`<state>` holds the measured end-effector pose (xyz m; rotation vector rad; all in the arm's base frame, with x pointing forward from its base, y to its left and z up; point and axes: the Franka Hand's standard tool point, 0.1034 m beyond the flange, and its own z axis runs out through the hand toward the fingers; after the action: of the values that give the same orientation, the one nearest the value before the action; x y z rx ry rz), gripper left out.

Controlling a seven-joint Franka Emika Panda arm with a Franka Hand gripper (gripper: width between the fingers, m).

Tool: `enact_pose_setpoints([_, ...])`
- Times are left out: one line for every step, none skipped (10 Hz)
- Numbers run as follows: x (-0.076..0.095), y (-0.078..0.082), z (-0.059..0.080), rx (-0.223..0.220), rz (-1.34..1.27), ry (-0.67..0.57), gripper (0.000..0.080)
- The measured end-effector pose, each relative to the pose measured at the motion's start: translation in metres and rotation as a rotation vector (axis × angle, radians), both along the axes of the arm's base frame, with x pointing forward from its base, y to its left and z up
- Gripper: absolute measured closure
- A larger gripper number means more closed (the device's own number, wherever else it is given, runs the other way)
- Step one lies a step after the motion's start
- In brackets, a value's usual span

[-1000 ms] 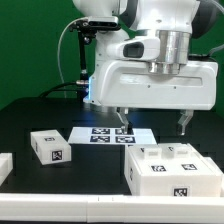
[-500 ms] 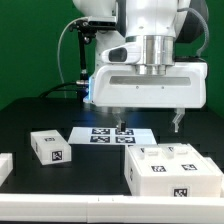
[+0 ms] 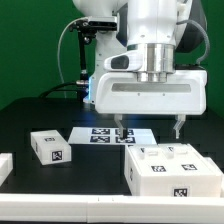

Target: Assemble cabinet

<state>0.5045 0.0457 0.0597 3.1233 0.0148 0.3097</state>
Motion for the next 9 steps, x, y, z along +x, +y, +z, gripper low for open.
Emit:
enact_pose_setpoints([0.0,0.0,0.0,0.0,0.0,0.001,0.0002])
enact_pose_setpoints([0.0,0.0,-0.001,0.0,0.0,0.001,0.0002])
enact_pose_setpoints([0.0,0.0,-0.001,0.0,0.0,0.001,0.0002])
enact_pose_setpoints([0.0,0.0,-0.001,0.0,0.001,0.002,0.0002])
enact_pose_setpoints([-0.001,0.0,-0.001,0.0,0.001,0.002,0.0002])
enact_pose_setpoints([0.003,0.002,-0.001,-0.001,0.007,-0.04,0.0002])
enact_pose_setpoints([0.002,0.007,-0.007,-0.005,0.029,-0.096,0.0002])
enact_pose_setpoints([0.004,0.009,-0.011,-0.006,0.032,-0.119,0.0002])
enact_pose_setpoints([0.008,0.011,-0.008,-0.006,0.037,-0.187,0.0002])
